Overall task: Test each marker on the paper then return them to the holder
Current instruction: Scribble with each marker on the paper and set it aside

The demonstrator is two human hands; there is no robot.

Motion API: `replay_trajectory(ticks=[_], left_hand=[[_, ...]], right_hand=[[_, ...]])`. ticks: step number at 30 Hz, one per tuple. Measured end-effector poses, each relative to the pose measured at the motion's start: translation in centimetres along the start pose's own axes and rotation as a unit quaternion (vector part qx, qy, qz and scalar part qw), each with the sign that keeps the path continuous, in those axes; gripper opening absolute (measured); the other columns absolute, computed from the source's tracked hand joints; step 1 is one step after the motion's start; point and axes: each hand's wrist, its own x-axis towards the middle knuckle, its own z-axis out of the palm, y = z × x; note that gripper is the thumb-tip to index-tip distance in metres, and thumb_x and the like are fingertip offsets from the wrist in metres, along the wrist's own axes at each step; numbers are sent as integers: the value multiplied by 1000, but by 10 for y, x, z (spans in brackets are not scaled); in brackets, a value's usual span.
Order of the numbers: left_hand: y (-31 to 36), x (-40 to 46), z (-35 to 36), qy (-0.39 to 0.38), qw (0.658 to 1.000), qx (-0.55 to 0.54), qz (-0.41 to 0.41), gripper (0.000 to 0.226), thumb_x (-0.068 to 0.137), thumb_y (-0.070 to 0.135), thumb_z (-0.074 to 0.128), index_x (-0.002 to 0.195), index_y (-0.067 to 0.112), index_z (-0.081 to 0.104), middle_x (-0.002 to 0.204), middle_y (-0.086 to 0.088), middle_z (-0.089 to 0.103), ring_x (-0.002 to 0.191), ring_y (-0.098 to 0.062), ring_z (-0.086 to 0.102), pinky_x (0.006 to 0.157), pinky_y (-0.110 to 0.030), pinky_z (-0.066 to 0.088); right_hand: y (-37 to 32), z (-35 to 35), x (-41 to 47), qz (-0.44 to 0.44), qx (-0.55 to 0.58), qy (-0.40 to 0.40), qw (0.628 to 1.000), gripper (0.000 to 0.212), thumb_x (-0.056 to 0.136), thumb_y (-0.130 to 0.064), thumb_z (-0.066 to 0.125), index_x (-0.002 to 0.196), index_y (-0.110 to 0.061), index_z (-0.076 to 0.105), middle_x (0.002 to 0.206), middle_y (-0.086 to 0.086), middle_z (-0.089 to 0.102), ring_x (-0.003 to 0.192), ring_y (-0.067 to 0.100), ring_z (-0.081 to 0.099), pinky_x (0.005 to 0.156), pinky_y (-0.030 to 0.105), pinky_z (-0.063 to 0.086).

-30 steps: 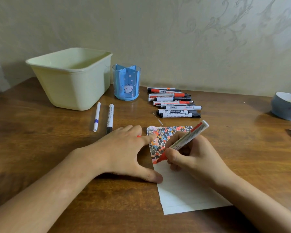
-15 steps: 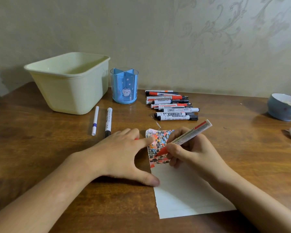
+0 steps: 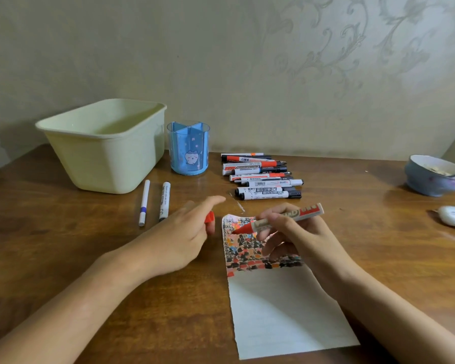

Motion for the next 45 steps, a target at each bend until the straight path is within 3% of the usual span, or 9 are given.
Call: replay_trajectory(ticks=[5,8,12,16,20,27,35,41,45], left_hand=[[0,-1,-1,35,999,-5,13,31,101,21,52,117,45,41,121,21,61,115,-3,55,98,-28,48],[-1,-1,0,58,998,-11,22,26,97,23,59,105,44,46,121,20,62,118,-4,54,98,-32,50],[1,-1,0,83,996,-11,35,24,94,28,64,107,44,51,117,21,60,113,-4,55,96,-30,52],[1,-1,0,93,995,-6,44,22,93,27,64,106,42,54,110,23,61,106,0,57,91,-25,52],[0,-1,1,85,995,-10,48,23,94,26,64,108,41,55,114,20,63,108,-2,57,91,-29,54],[1,-1,4,80,994,-20,74,23,92,32,64,110,43,55,115,24,62,103,6,56,73,-10,45],[0,-1,0,137,985,5,107,27,87,39,67,113,46,64,104,24,57,102,3,52,78,-14,46],[3,-5,-3,178,979,39,93,44,78,58,46,117,45,61,100,22,60,88,9,51,67,-7,35],[9,-9,-6,164,981,56,87,32,87,44,58,118,42,63,70,37,47,76,17,53,57,-5,36]], right_hand=[[-4,-1,1,-5,8,20,1000,27,86,-35,63,95,-11,58,83,13,74,67,26,68,65,35,57],[-4,-3,0,-27,-2,29,999,18,84,-33,67,88,-16,65,76,9,71,64,23,68,65,36,57],[-4,-4,1,-28,16,31,999,13,87,-34,74,86,-21,70,76,9,69,65,21,68,66,36,57],[-4,-3,2,-16,31,39,999,19,84,-34,66,90,-17,68,77,10,70,65,22,68,65,34,56],[-3,-3,2,-8,28,40,999,13,96,-23,63,94,-12,68,77,11,71,65,23,68,64,33,54],[-3,-3,0,-10,11,10,1000,26,88,-32,74,99,-12,61,86,14,74,68,24,68,64,32,56],[-4,-7,0,-4,-15,0,1000,25,78,-23,77,98,-9,69,88,11,75,69,20,70,67,34,58],[-4,-6,0,-12,-31,1,999,18,72,-24,80,88,-17,76,89,10,76,68,22,70,63,34,56],[-3,-6,-1,-29,-49,1,998,15,72,-26,79,87,-21,78,89,7,76,68,23,71,63,34,58]])
